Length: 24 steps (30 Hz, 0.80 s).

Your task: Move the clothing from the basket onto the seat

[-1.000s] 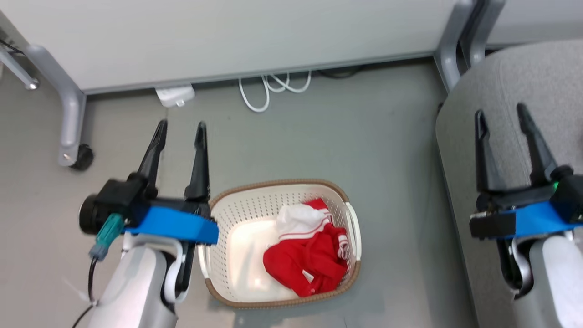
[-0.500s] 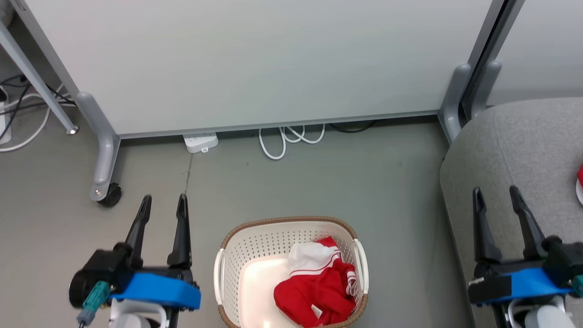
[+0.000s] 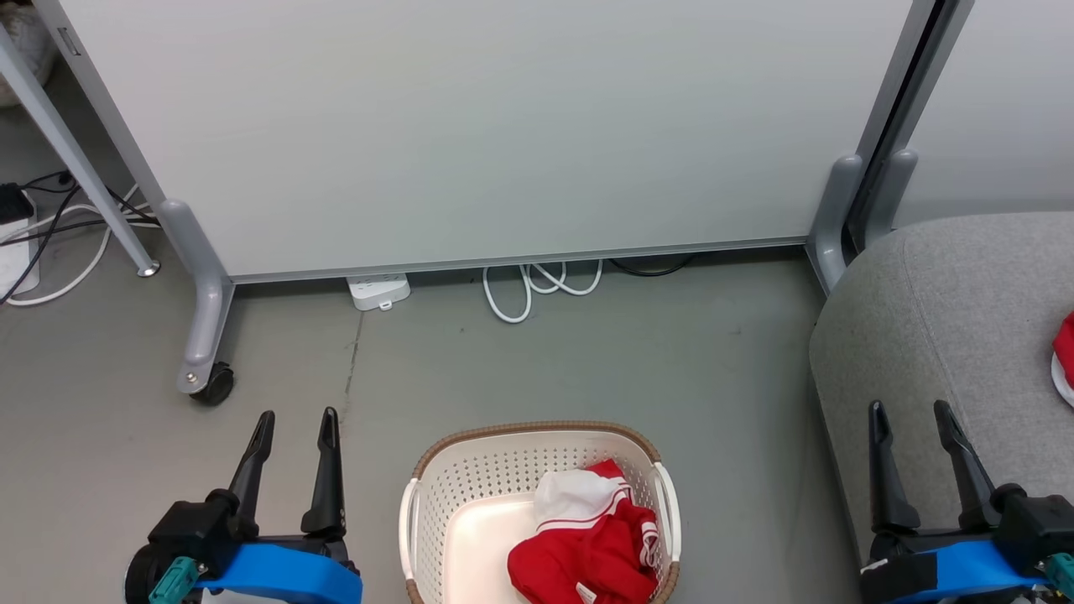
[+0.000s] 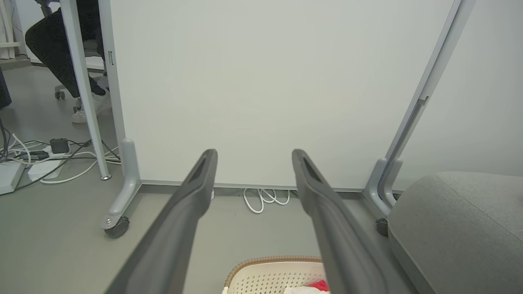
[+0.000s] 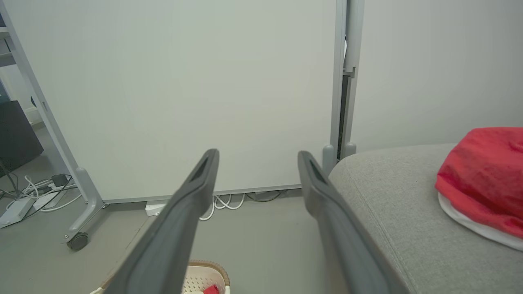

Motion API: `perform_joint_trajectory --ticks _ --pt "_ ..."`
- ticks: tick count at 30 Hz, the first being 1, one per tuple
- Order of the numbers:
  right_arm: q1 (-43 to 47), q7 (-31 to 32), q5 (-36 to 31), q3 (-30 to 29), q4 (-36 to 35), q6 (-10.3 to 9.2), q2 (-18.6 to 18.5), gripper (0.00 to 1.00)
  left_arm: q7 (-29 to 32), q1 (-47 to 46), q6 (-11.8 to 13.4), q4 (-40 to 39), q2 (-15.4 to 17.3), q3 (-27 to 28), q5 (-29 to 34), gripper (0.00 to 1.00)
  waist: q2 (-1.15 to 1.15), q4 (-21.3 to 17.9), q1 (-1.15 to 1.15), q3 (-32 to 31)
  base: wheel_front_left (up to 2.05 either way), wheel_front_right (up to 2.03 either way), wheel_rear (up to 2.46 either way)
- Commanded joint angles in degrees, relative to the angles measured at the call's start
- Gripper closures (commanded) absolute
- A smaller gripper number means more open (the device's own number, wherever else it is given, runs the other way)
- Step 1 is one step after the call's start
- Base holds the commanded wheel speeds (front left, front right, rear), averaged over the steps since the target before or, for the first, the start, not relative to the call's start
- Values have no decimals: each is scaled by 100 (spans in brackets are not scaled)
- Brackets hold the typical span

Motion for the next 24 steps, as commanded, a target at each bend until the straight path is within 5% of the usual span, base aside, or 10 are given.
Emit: perform_joint_trajectory --ticks 1,14,24 --pt "82 -3 -36 -8 17 -2 37 0 -17 62 23 12 14 -13 -3 0 0 2 0 -5 0 0 0" --pt "34 -3 -40 16 22 -2 69 0 -17 -62 -55 87 13 -60 56 0 0 -62 0 17 0 0 0" --pt "-409 -3 2 8 -94 -2 -90 0 -17 -1037 -278 567 14 -679 281 0 0 -354 0 537 0 0 0"
